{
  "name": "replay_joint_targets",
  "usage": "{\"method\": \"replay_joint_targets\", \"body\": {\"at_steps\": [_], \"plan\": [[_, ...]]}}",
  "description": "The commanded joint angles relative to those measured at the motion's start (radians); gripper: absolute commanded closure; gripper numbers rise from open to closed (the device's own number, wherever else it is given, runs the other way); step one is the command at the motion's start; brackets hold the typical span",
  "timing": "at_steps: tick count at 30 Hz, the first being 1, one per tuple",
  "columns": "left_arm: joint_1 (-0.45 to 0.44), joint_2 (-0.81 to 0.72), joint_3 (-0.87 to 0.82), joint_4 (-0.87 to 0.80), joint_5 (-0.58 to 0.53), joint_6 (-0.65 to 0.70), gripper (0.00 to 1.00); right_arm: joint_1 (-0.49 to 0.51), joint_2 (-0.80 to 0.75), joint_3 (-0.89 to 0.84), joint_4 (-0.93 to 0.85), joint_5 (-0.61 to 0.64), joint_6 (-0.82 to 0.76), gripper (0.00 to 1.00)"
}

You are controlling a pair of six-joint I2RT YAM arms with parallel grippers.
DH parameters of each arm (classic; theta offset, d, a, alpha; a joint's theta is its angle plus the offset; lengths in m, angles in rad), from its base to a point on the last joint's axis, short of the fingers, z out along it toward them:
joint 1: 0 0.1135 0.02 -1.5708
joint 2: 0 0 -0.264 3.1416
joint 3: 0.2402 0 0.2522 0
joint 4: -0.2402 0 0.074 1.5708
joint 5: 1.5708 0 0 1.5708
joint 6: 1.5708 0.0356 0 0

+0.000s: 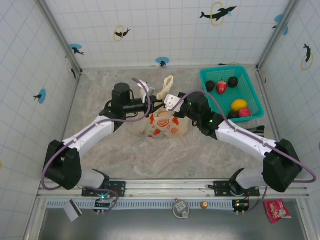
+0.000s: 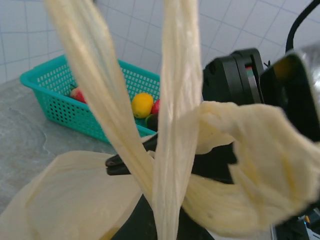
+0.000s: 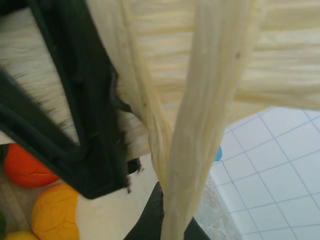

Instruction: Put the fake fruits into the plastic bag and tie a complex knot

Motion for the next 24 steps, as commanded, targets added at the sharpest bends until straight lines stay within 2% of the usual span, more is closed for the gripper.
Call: {"method": "replay_joint_targets", "body": {"at_steps": [1, 8, 11, 12, 16, 17, 20, 21, 24], "plan": [[-0.001, -0.024, 0.017, -0.021, 0.014, 0.035, 0.80, -0.006, 0.017, 0.052, -0.045, -0.051, -0.003, 1.00], [-0.002, -0.024, -0.003, 0.029, -0.024, 0.011, 0.69, -0.007, 0.015, 0.035, -0.036, -0.091, 0.012, 1.00], [-0.002, -0.023, -0.012, 0.059, -0.010, -0.008, 0.69, -0.006, 0.019, 0.034, -0.041, -0.101, 0.016, 1.00], [-0.002, -0.023, -0.015, 0.070, -0.004, -0.012, 0.71, -0.006, 0.021, 0.035, -0.043, -0.106, 0.016, 1.00], [-0.002, -0.032, -0.040, 0.112, 0.012, -0.013, 0.97, -0.010, 0.025, 0.030, -0.040, -0.118, 0.022, 1.00], [-0.002, -0.037, -0.046, 0.120, 0.011, -0.012, 1.00, -0.012, 0.025, 0.029, -0.040, -0.119, 0.027, 1.00], [-0.002, -0.046, -0.063, 0.144, 0.017, -0.014, 1.00, -0.022, 0.019, 0.017, -0.031, -0.126, 0.042, 1.00], [-0.002, -0.047, -0.069, 0.151, 0.017, -0.017, 1.00, -0.026, 0.012, 0.008, -0.018, -0.125, 0.047, 0.95], [0.000, -0.050, -0.086, 0.178, 0.018, -0.033, 1.00, -0.038, -0.026, -0.045, 0.043, -0.137, 0.070, 0.70]]}}
